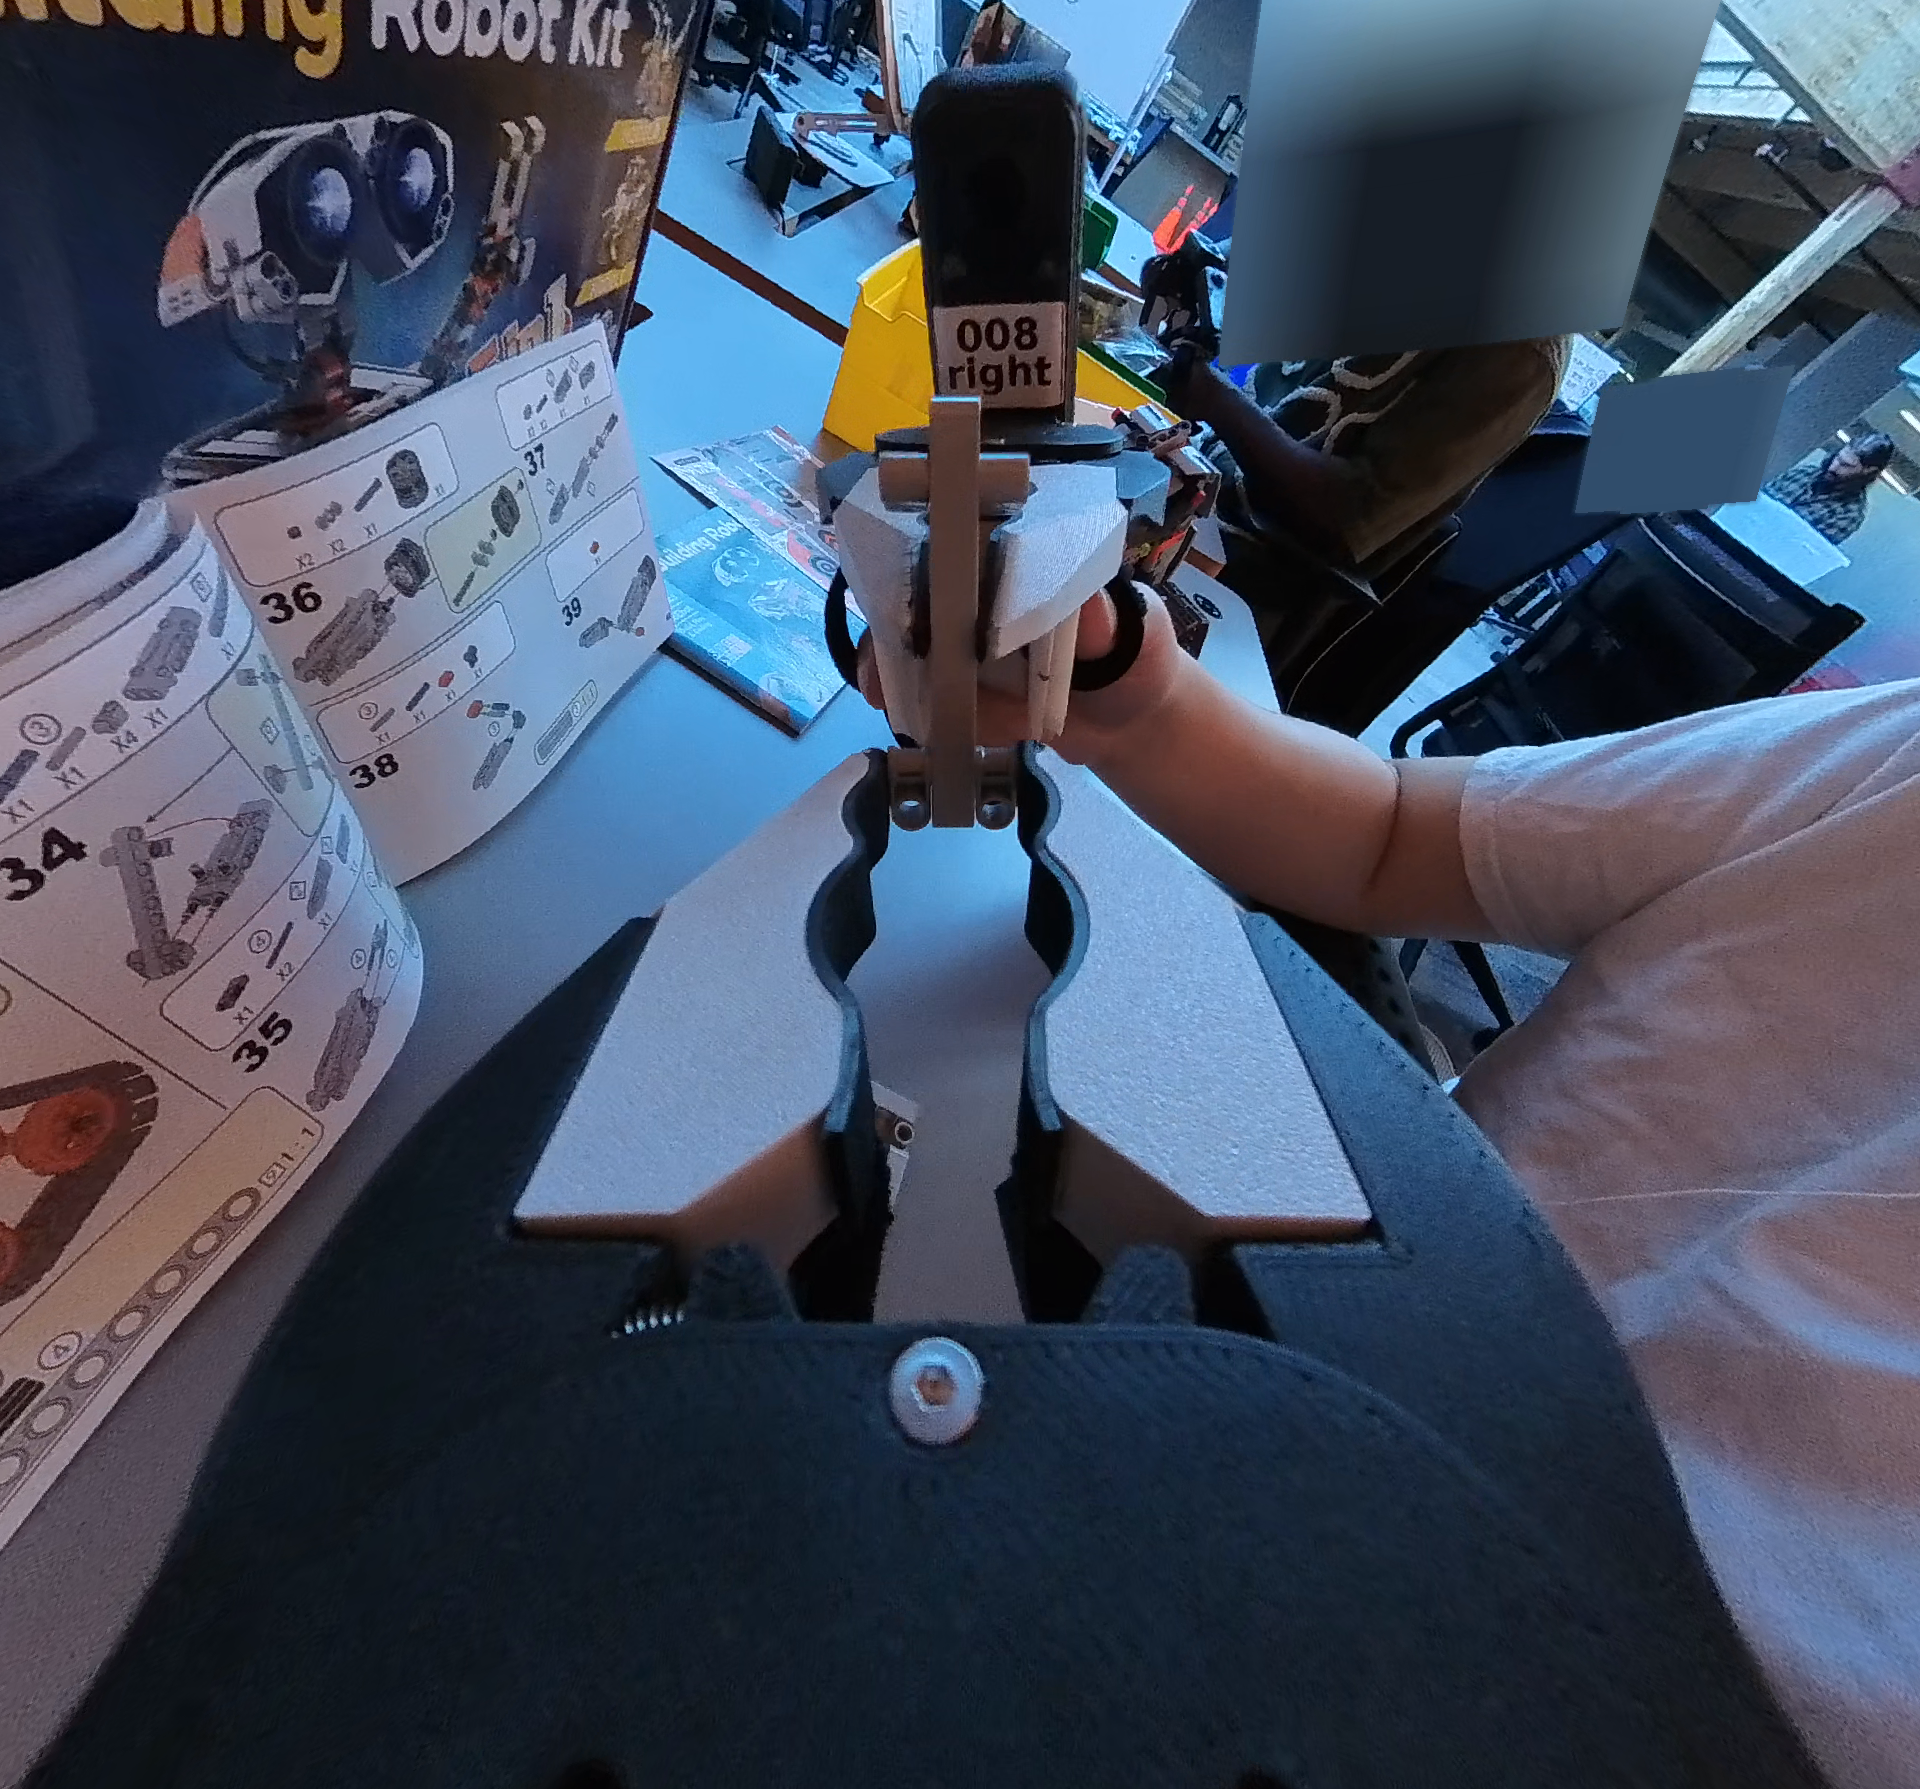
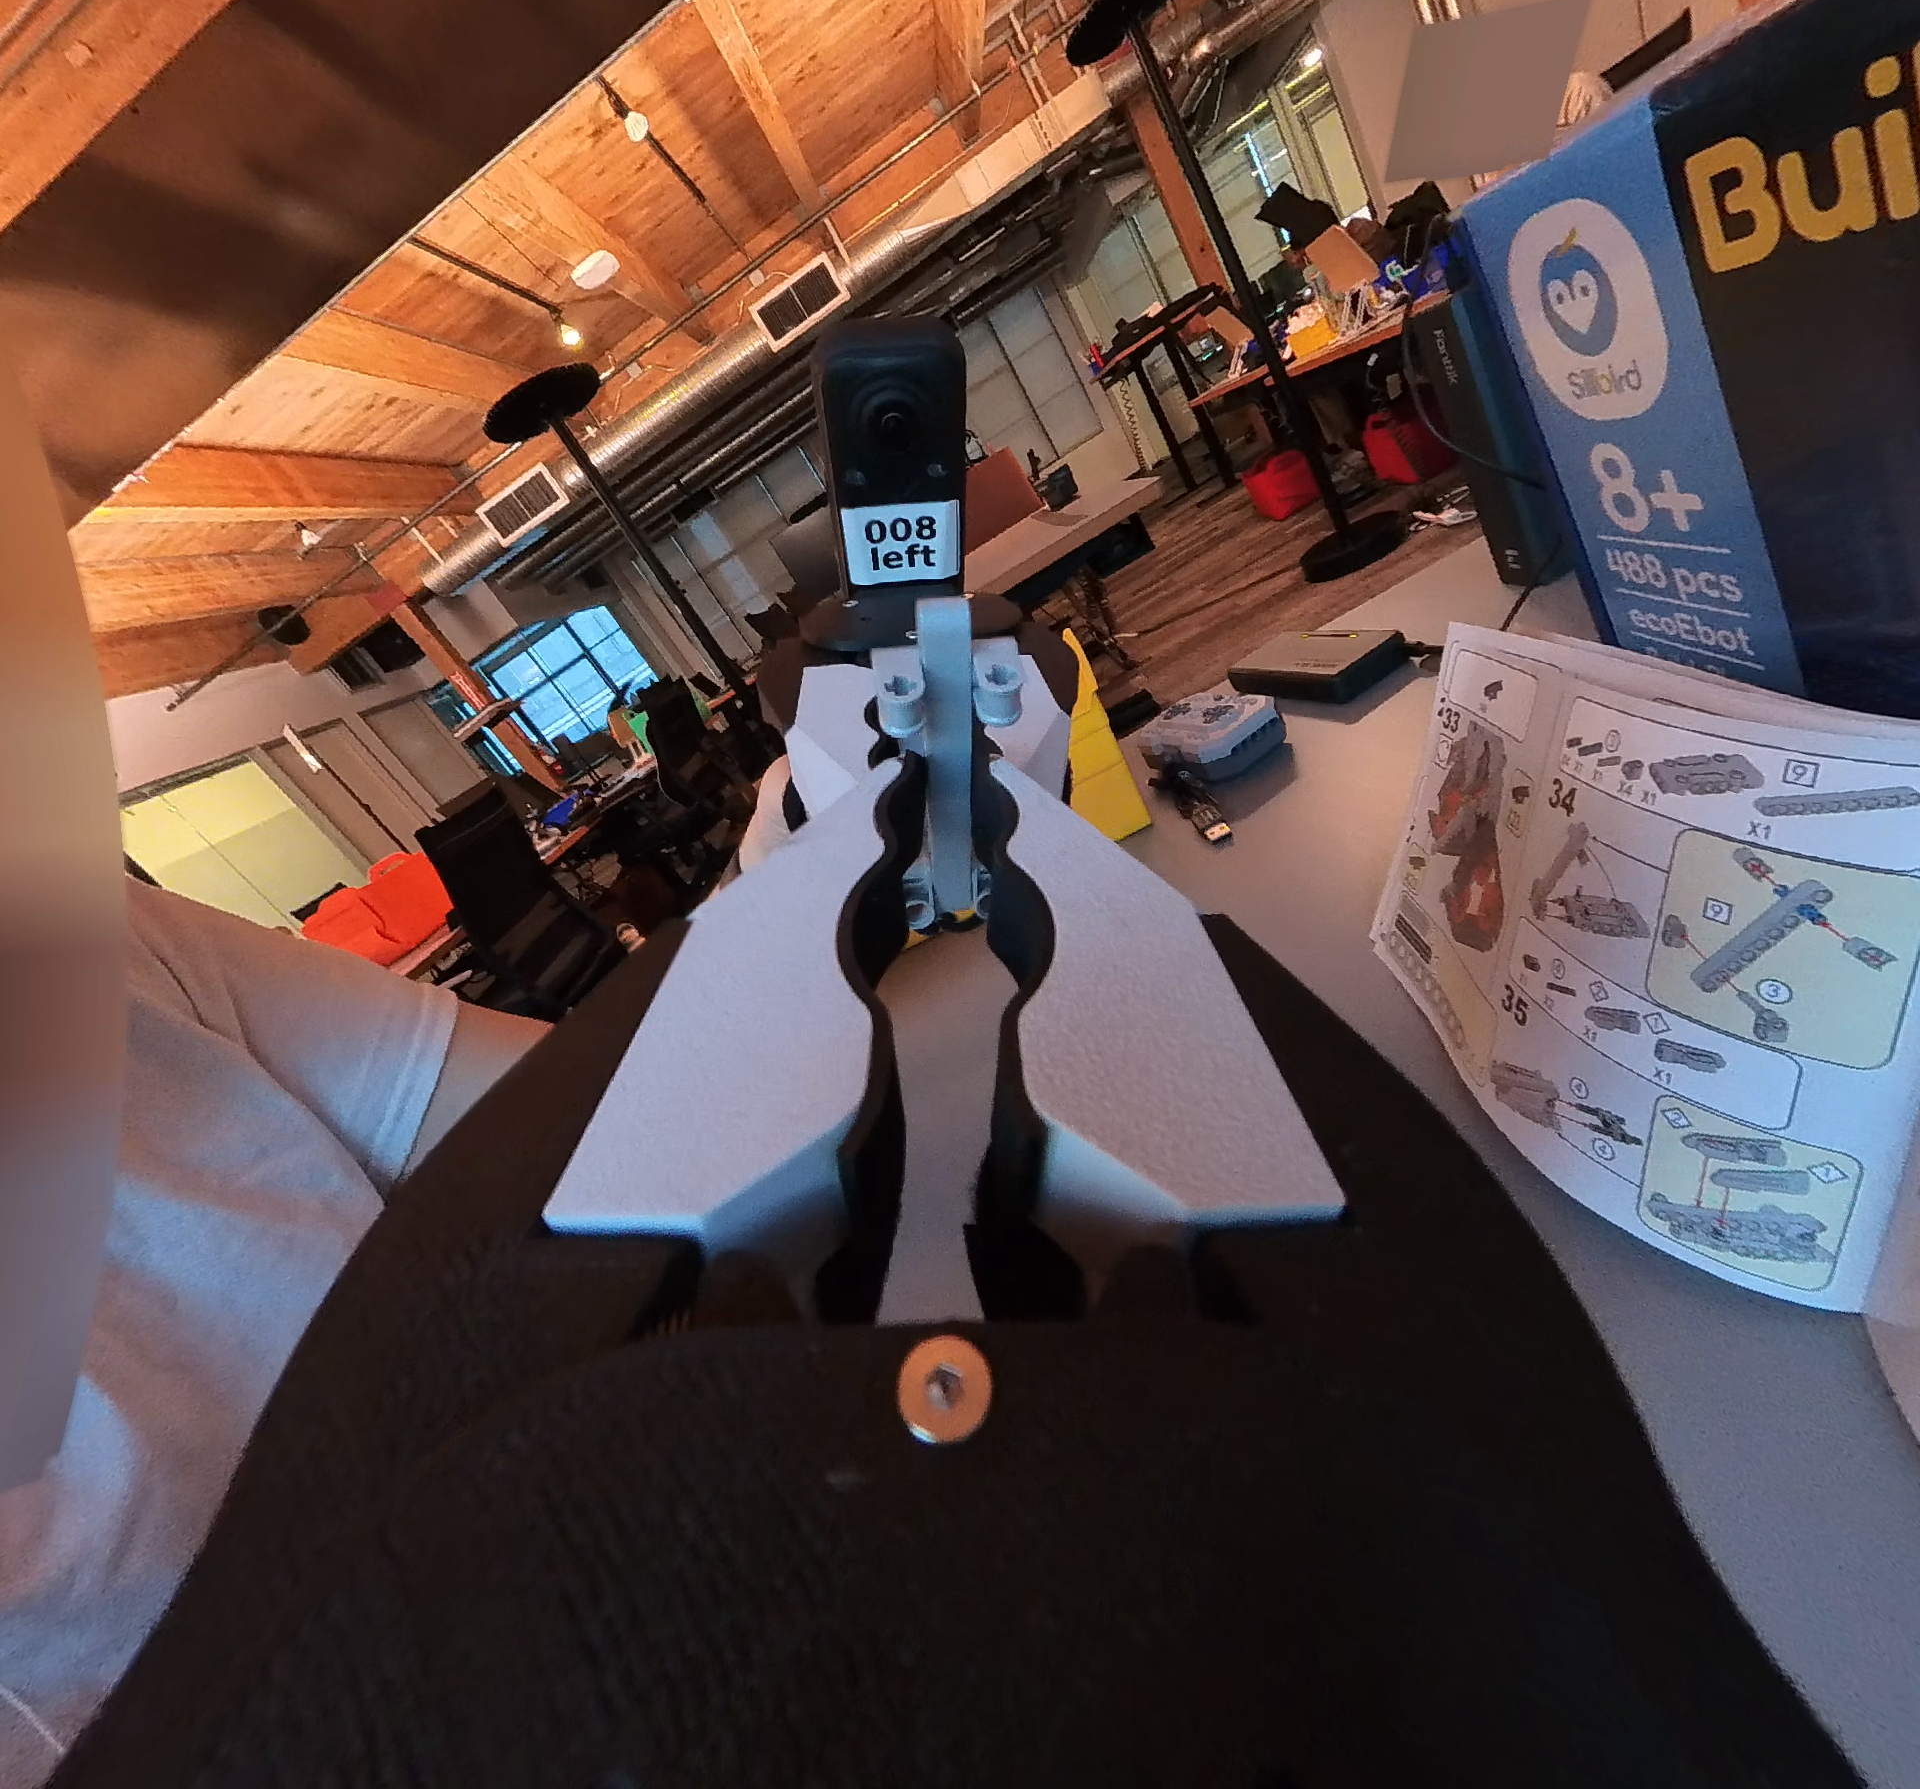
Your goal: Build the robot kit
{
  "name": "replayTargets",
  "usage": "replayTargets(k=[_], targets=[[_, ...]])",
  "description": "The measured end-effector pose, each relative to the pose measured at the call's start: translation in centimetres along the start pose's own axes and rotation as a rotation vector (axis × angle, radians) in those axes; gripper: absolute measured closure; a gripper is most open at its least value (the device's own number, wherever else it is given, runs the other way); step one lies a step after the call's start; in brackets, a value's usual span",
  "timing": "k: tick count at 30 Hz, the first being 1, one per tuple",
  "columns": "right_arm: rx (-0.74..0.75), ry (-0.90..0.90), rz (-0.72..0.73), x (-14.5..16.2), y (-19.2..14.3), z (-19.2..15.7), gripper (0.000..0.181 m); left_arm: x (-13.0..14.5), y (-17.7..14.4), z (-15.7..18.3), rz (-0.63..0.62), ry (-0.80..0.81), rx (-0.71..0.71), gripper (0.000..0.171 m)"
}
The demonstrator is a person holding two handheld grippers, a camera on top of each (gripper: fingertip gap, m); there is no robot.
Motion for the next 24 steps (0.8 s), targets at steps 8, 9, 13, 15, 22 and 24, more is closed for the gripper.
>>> replayTargets(k=[8, 9, 13, 15, 22, 24], targets=[[0.032, 0.002, 0.072, -1.0, -1.1, 0.8, 0.174, -1.9, -2.1, -0.7, 0.12, -0.017, -0.051, 0.115], [0.045, 0.0, 0.086, -1.2, -1.6, 1.3, 0.174, -2.5, -3.3, -0.9, 0.157, -0.017, -0.081, 0.117], [0.089, 0.061, 0.161, -1.6, -3.6, 3.7, 0.174, -5.9, -10.2, -1.6, 0.416, 0.069, -0.326, 0.122], [0.074, 0.099, 0.178, -1.3, -3.9, 4.5, 0.174, -7.3, -13.7, -1.4, 0.558, 0.079, -0.46, 0.126], [0.072, 0.13, 0.16, 0.4, -3.3, 5.7, 0.174, -7.1, -19.8, -2.2, 0.727, -0.081, -0.682, 0.133], [0.073, 0.137, 0.147, 0.8, -3.0, 5.9, 0.174, -7.2, -20.0, -2.0, 0.755, -0.095, -0.657, 0.132]])
Point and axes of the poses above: each gripper's, where its closed fingertips meet, y out along the fingers, x out of its underside, z = x × y across the jaws, the point moved 3 cm from there along -y, back along the fingers, and after that the axes turned 5 degrees about y, right-handed, at the moved point
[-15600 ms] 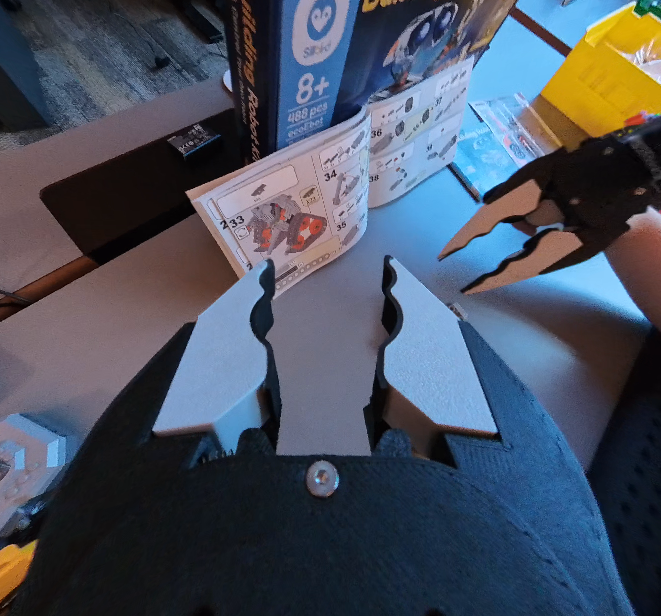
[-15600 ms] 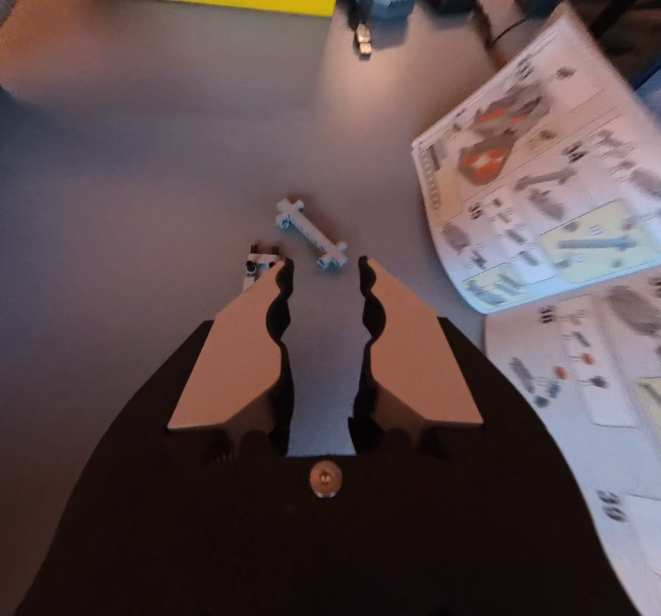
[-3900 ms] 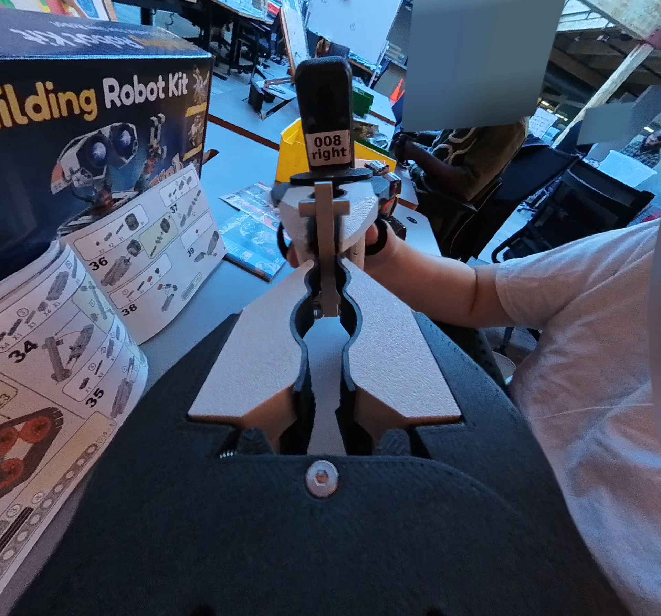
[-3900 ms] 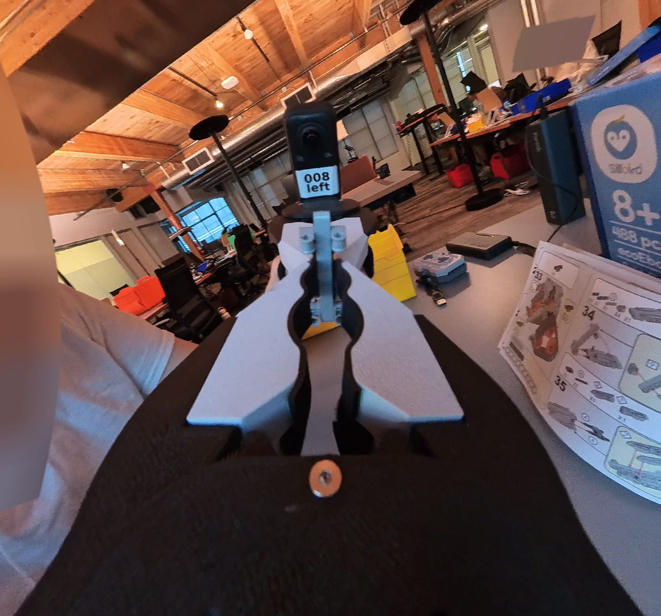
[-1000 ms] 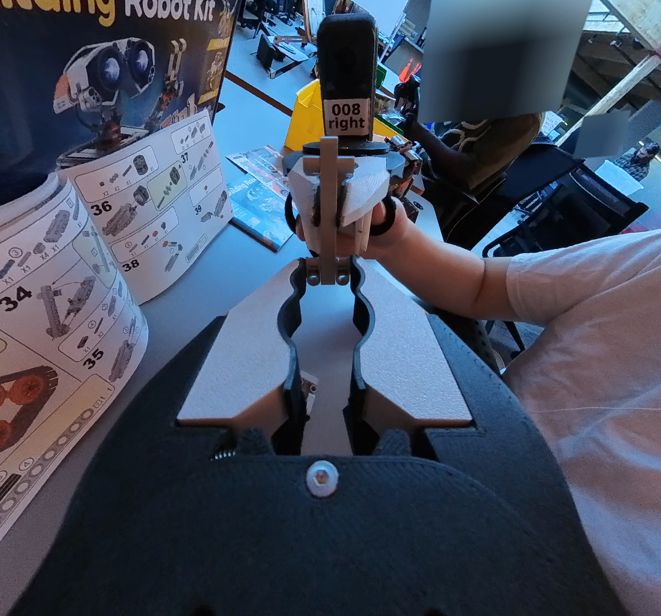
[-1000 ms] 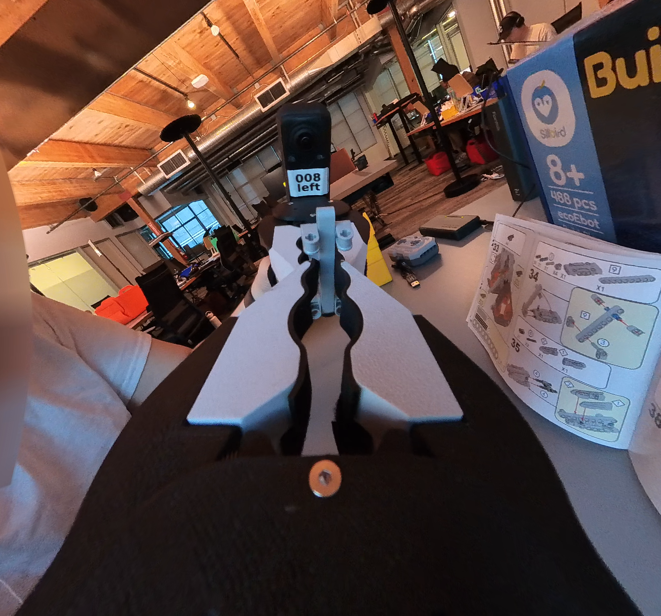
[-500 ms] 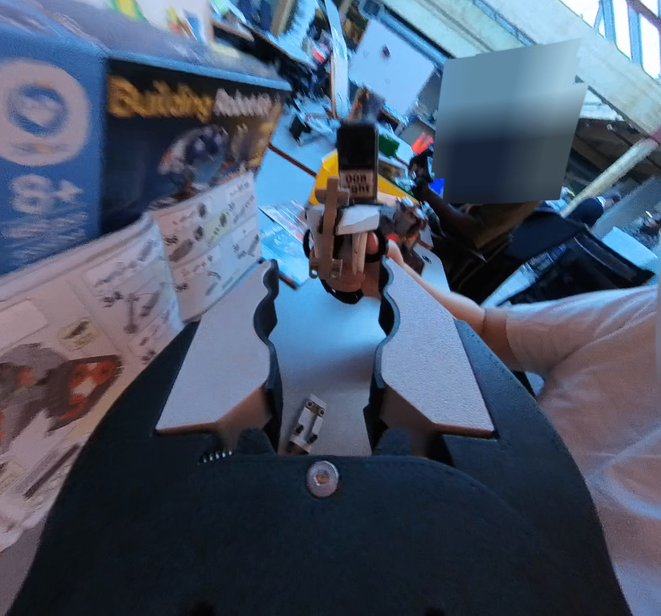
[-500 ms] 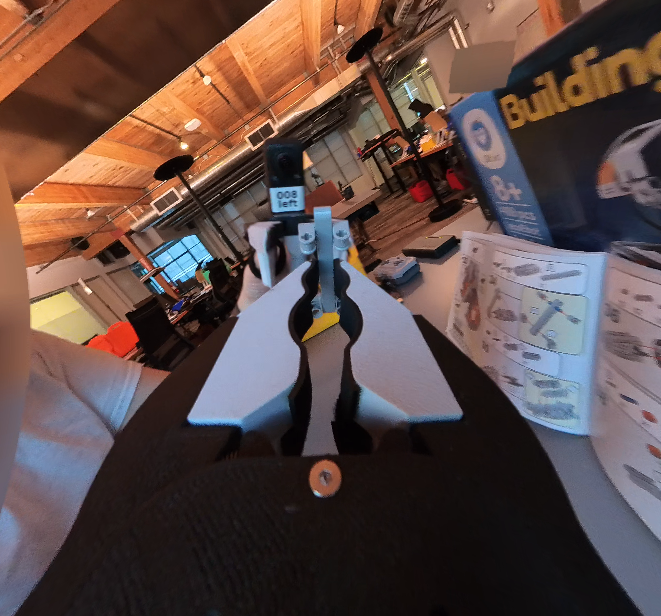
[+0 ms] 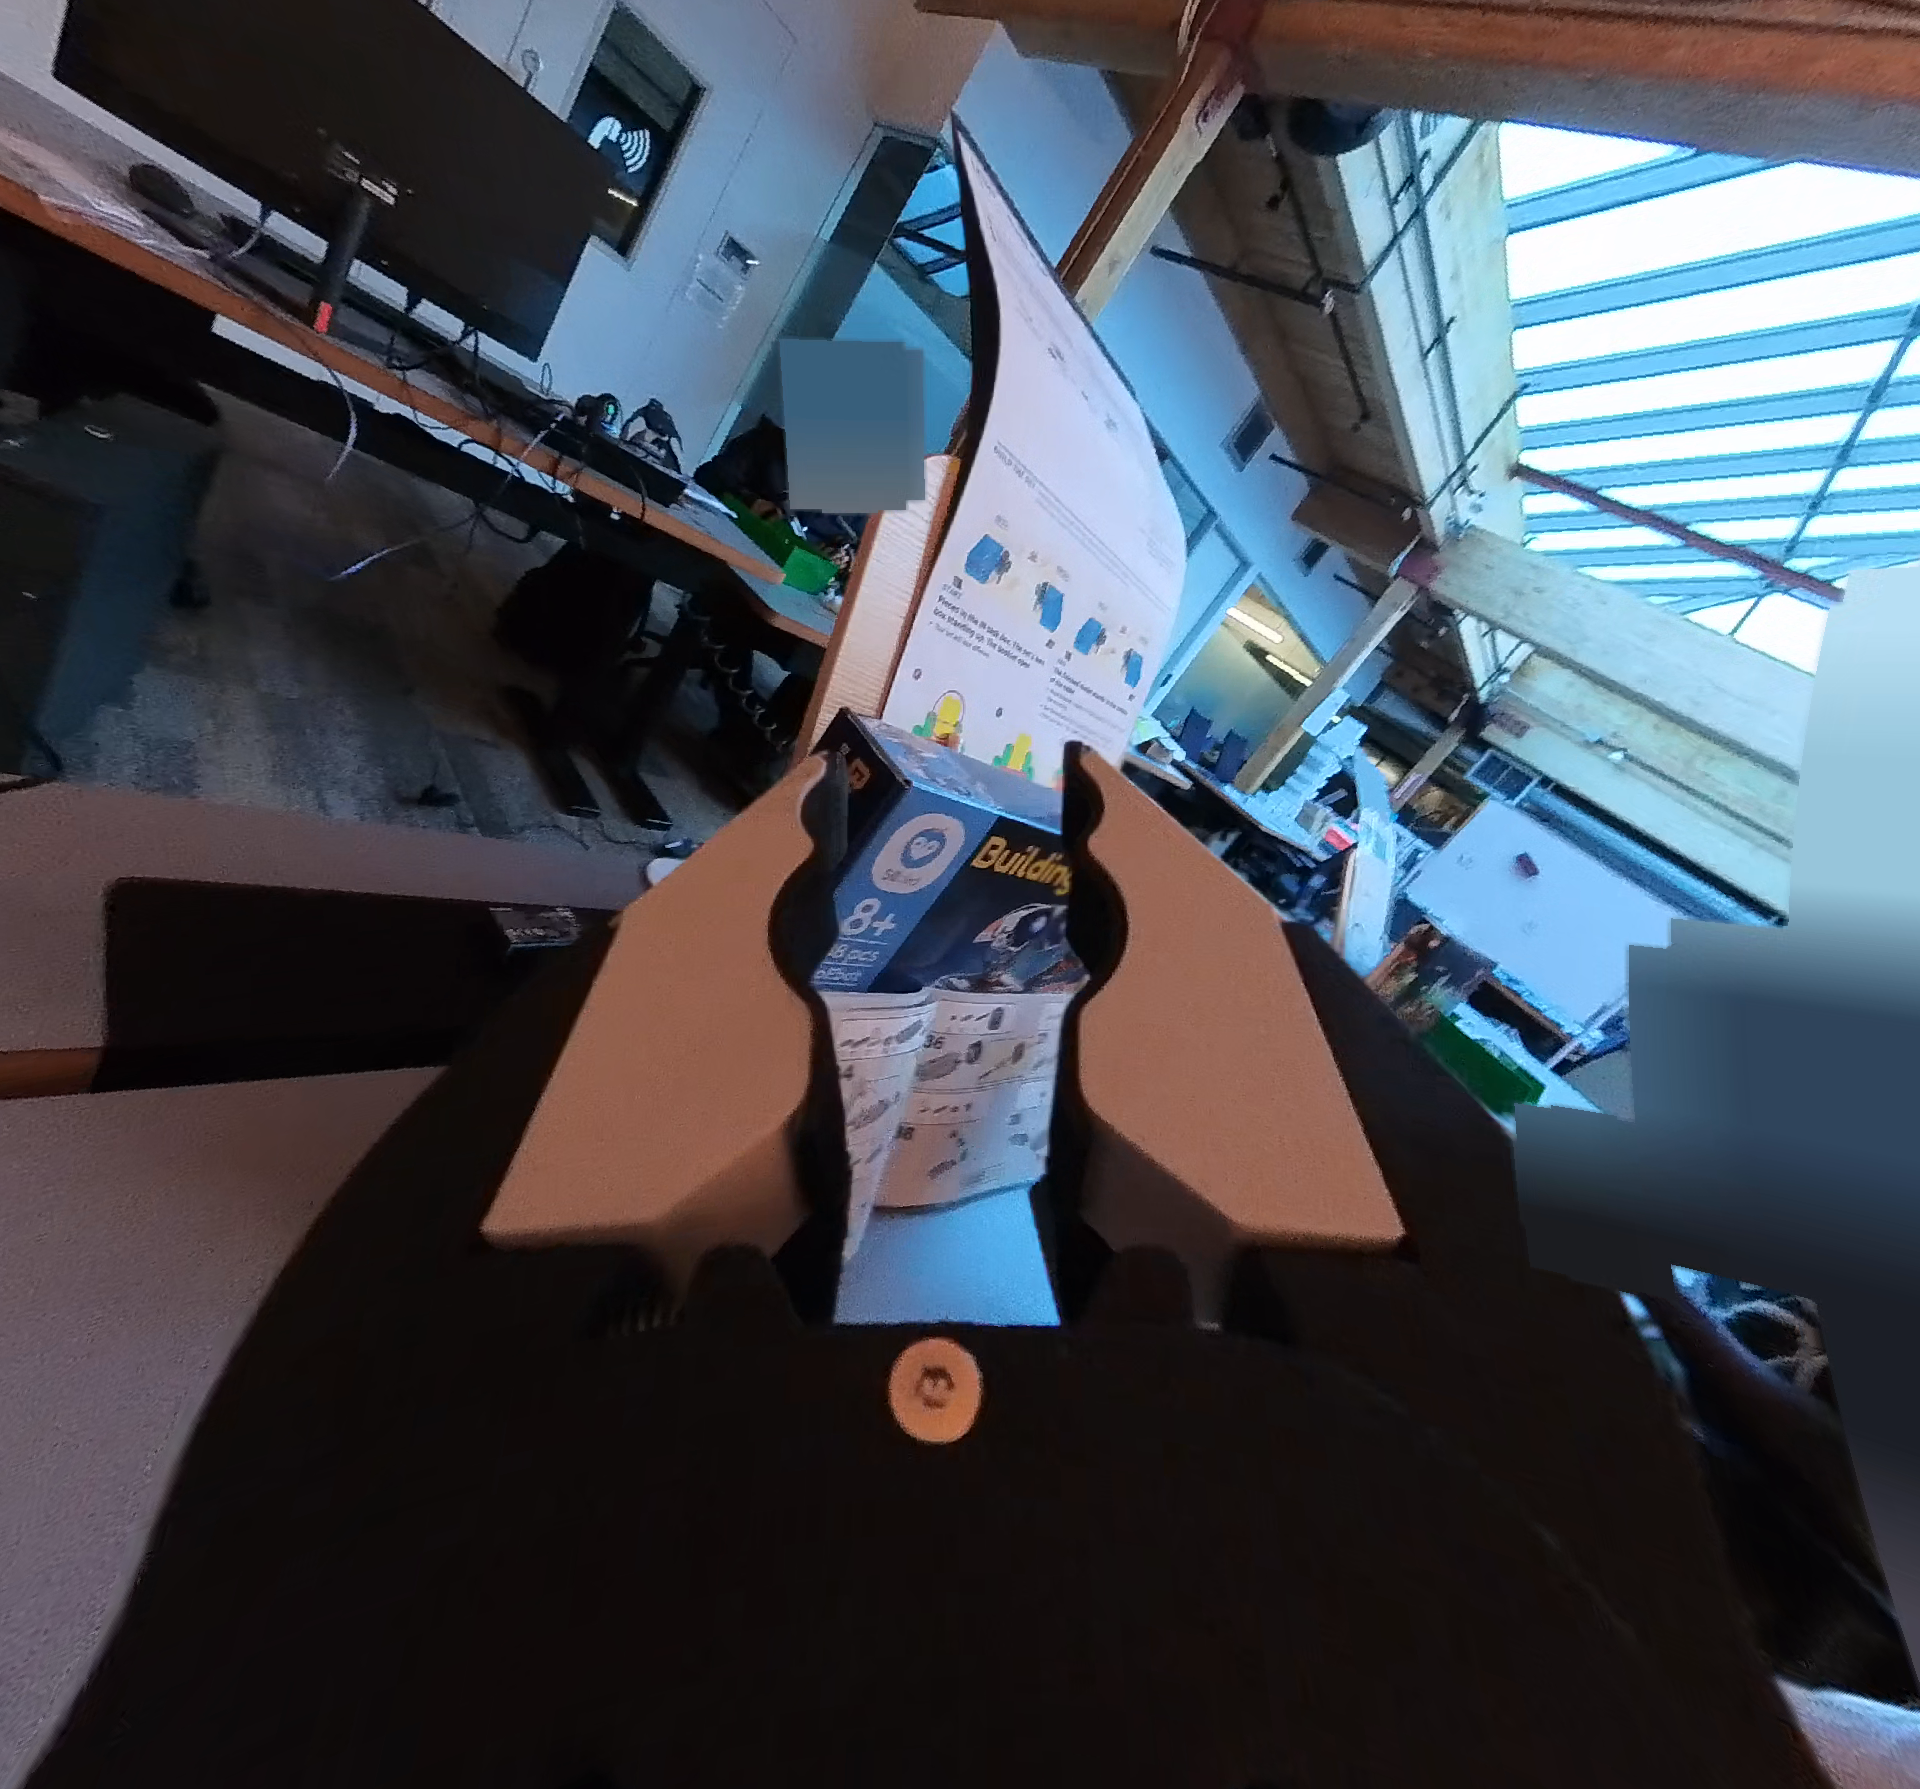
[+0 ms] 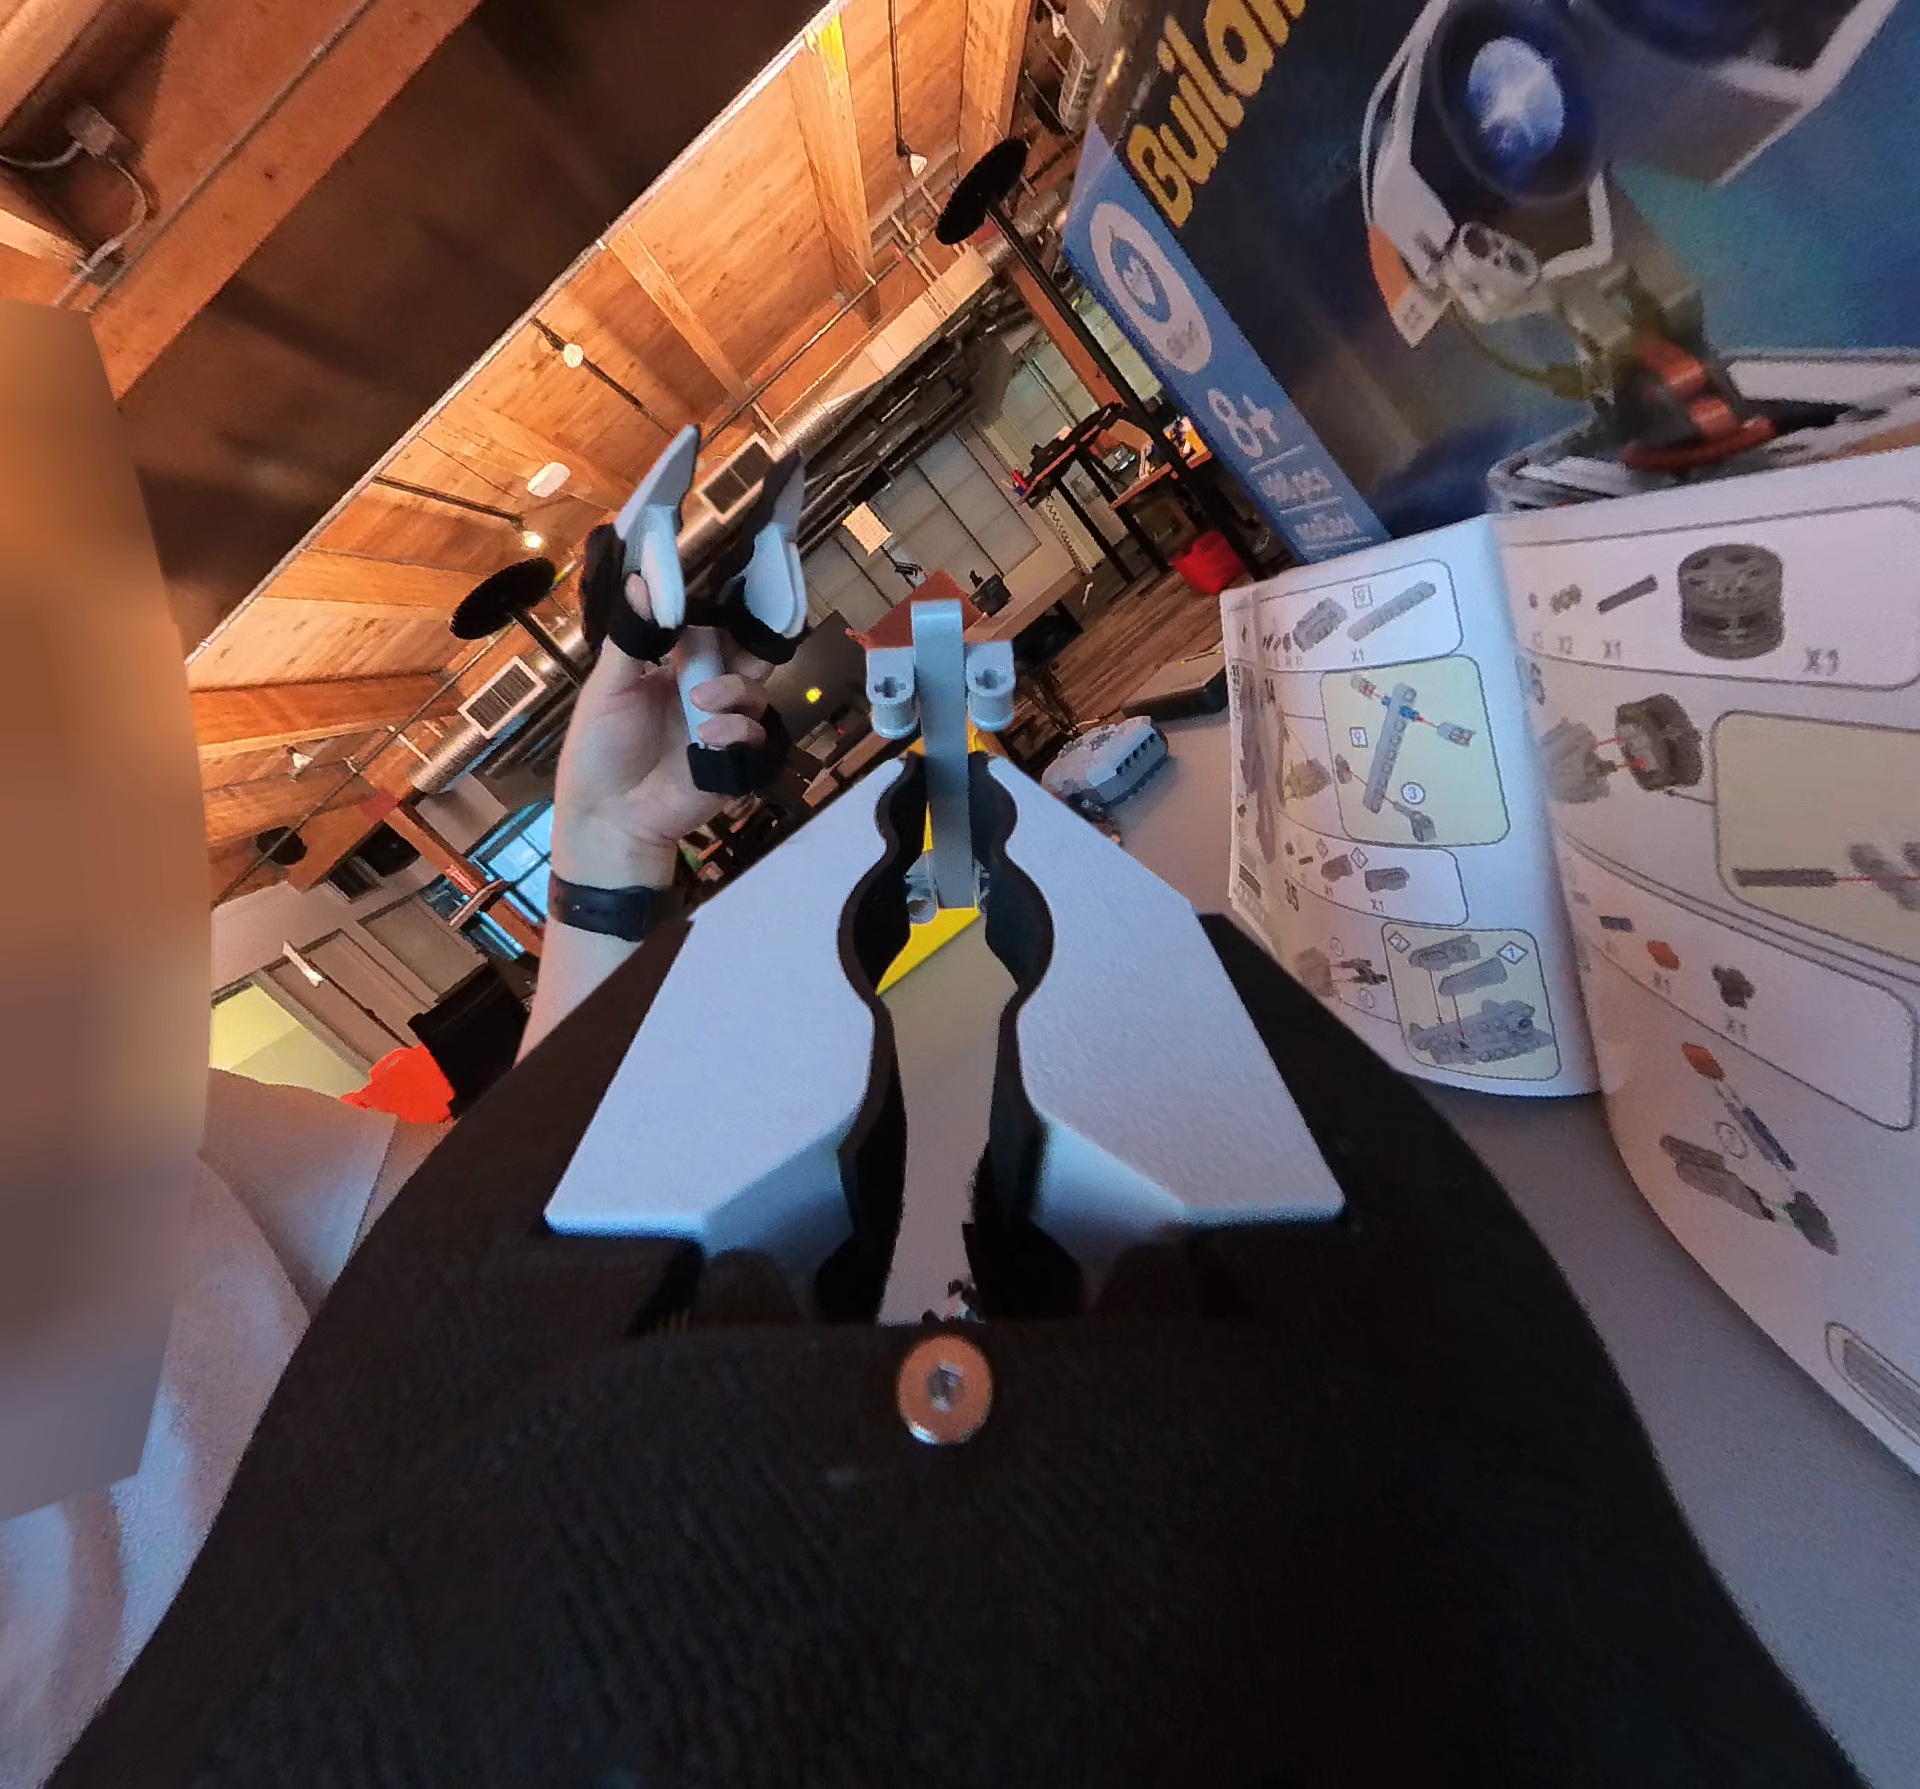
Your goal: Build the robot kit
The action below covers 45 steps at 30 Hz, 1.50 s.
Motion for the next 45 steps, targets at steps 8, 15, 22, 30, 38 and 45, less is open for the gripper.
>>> replayTargets(k=[8, 15, 22, 30, 38, 45], targets=[[0.006, 0.028, -0.023, 1.1, 0.8, 0.1, 0.174, -0.2, 0.0, 0.6, 0.023, -0.076, 0.05, 0.131], [0.025, 0.02, -0.007, 0.5, 0.4, 0.1, 0.174, -0.3, 0.3, 2.3, 0.024, -0.059, 0.1, 0.134], [0.041, 0.019, 0.009, 0.1, 0.1, 0.3, 0.174, 0.1, 0.8, 2.9, 0.005, -0.049, 0.115, 0.134], [0.042, 0.013, 0.019, -0.3, -0.2, 0.2, 0.174, 0.1, 0.9, 3.2, 0.001, -0.043, 0.116, 0.133], [0.045, 0.017, 0.021, -0.4, -0.3, 0.2, 0.174, 0.1, 0.9, 3.1, 0.001, -0.045, 0.114, 0.133], [0.041, -0.001, -0.013, 0.1, 0.2, -0.1, 0.174, 0.2, 0.9, 3.2, -0.002, -0.038, 0.109, 0.133]])
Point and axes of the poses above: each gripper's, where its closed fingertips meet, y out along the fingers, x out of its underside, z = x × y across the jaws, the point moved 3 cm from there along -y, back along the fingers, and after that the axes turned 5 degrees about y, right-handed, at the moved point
